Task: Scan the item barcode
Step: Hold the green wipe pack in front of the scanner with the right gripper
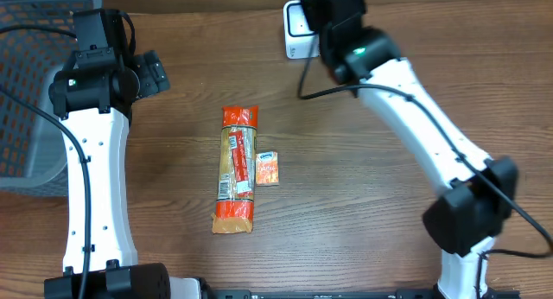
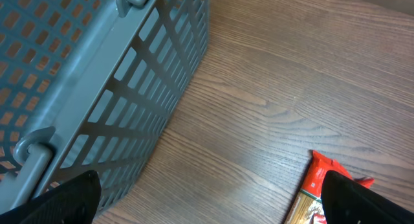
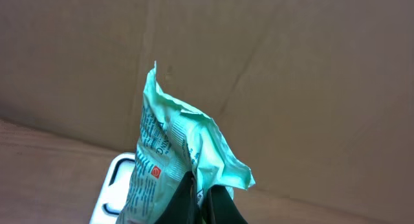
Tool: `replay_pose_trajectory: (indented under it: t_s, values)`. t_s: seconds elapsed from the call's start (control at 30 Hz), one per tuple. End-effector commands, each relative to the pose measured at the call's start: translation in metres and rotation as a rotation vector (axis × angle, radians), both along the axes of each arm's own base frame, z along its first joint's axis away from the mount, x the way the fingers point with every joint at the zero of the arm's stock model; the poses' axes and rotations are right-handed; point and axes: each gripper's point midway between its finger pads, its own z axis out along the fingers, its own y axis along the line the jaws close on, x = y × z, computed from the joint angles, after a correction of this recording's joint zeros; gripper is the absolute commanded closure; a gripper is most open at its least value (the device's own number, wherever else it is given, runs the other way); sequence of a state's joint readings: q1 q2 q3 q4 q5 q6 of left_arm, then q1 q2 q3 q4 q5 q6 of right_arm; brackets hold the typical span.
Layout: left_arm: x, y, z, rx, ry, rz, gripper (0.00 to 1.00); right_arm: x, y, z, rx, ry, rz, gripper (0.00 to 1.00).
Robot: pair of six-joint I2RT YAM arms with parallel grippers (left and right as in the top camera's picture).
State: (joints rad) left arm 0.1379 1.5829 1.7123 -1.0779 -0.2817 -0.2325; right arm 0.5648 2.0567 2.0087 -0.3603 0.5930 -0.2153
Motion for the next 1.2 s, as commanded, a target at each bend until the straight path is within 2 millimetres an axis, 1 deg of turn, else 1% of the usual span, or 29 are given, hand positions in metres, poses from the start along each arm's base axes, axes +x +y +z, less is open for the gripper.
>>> replay_pose_trajectory:
  t_s: [0.0, 0.1, 0.2, 0.3, 0.53, 0.7, 0.83, 1.0, 1.17]
  values:
    - [-0.001, 0.002, 0.013, 0.02, -0.029, 0.001, 0.0, 0.007, 0.002, -0.012, -0.205, -0.038, -0.083, 0.96]
    - [-0.001, 0.002, 0.013, 0.02, -0.029, 0.001, 0.0, 0.015, 0.01, -0.022, -0.272, -0.08, -0.125, 0.96]
    - [-0.001, 0.002, 0.013, 0.02, -0.029, 0.001, 0.0, 0.023, 0.01, -0.029, -0.322, -0.126, -0.184, 0.96]
    - [-0.001, 0.002, 0.013, 0.02, -0.029, 0.001, 0.0, 0.03, 0.012, -0.038, -0.314, -0.162, -0.217, 0.96]
    - [-0.001, 0.002, 0.013, 0.02, -0.029, 0.001, 0.0, 0.044, 0.022, -0.065, -0.312, -0.205, -0.216, 0.96]
    - [-0.001, 0.002, 0.013, 0.02, -0.029, 0.001, 0.0, 0.054, 0.035, -0.092, -0.313, -0.218, -0.169, 0.96]
    - [-0.001, 0.002, 0.013, 0.02, -0.029, 0.001, 0.0, 0.061, 0.044, -0.106, -0.35, -0.251, -0.137, 0.96]
    - [-0.001, 0.002, 0.013, 0.02, -0.029, 0.001, 0.0, 0.068, 0.043, -0.098, -0.389, -0.362, -0.125, 0.96]
    - [-0.001, 0.002, 0.013, 0.02, -0.029, 0.001, 0.0, 0.075, 0.05, -0.102, -0.423, -0.361, -0.045, 0.96]
